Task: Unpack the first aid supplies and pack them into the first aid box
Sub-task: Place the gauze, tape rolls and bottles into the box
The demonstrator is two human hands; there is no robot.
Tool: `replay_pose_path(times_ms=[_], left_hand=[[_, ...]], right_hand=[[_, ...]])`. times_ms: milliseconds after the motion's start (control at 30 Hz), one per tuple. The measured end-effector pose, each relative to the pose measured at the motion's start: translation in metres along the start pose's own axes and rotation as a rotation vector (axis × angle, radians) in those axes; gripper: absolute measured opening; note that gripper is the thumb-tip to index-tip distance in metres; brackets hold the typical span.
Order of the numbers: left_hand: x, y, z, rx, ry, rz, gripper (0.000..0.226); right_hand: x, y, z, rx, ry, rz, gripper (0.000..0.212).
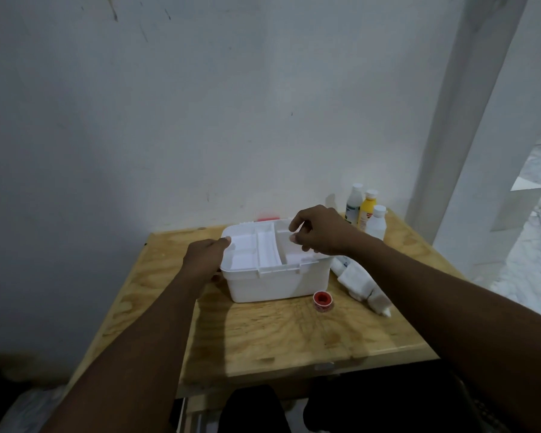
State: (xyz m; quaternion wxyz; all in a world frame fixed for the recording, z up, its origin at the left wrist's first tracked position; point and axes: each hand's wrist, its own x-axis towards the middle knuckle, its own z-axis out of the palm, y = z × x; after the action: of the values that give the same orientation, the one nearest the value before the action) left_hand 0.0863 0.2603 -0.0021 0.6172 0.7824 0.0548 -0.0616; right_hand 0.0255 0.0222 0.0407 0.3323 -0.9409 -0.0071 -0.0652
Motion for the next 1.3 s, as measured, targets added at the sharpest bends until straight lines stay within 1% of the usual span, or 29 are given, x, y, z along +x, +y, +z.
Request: replay_pose_path(times_ms=[67, 200, 300, 467, 600, 700, 767, 1000, 1100, 1200, 1300], left_hand=[[0.000, 0.001, -0.001, 0.030, 0.019, 0.010, 0.021], [0.001, 0.000, -0.002, 0.077, 0.065, 0.045, 0.022], [0.001, 0.001, -0.001, 0.164, 0.118, 0.105, 0.024], [0.000, 0.003, 0.003, 0.343, 0.184, 0.201, 0.026], [-0.003, 0.007, 0.006, 0.408, 0.214, 0.215, 0.022], [-0.005, 0.009, 0.005, 0.443, 0.245, 0.205, 0.023], [-0.005, 0.010, 0.004, 0.464, 0.256, 0.216, 0.025], [-0.005, 0.011, 0.000, 0.510, 0.293, 0.234, 0.024], [-0.004, 0.010, -0.003, 0.523, 0.298, 0.256, 0.022], [-0.006, 0.012, -0.003, 0.566, 0.323, 0.312, 0.019], [-0.013, 0.018, 0.001, 0.611, 0.356, 0.459, 0.021]], right_hand=[[-0.002, 0.004, -0.001, 0.088, 0.022, 0.001, 0.018], [-0.008, 0.008, -0.012, 0.373, 0.080, 0.046, 0.013], [-0.012, 0.011, -0.019, 0.452, 0.136, 0.065, 0.011], [-0.019, 0.019, -0.029, 0.382, 0.168, 0.062, 0.009], [-0.021, 0.023, -0.030, 0.249, 0.237, 0.020, 0.008], [-0.024, 0.025, -0.028, 0.186, 0.218, -0.002, 0.010], [-0.026, 0.024, -0.025, 0.179, 0.195, -0.010, 0.012], [-0.026, 0.019, -0.018, 0.220, 0.204, -0.017, 0.012], [-0.026, 0.021, -0.018, 0.246, 0.266, -0.019, 0.009], [-0.028, 0.030, -0.024, 0.213, 0.313, -0.005, 0.009], [-0.031, 0.039, -0.031, 0.165, 0.313, 0.017, 0.010]])
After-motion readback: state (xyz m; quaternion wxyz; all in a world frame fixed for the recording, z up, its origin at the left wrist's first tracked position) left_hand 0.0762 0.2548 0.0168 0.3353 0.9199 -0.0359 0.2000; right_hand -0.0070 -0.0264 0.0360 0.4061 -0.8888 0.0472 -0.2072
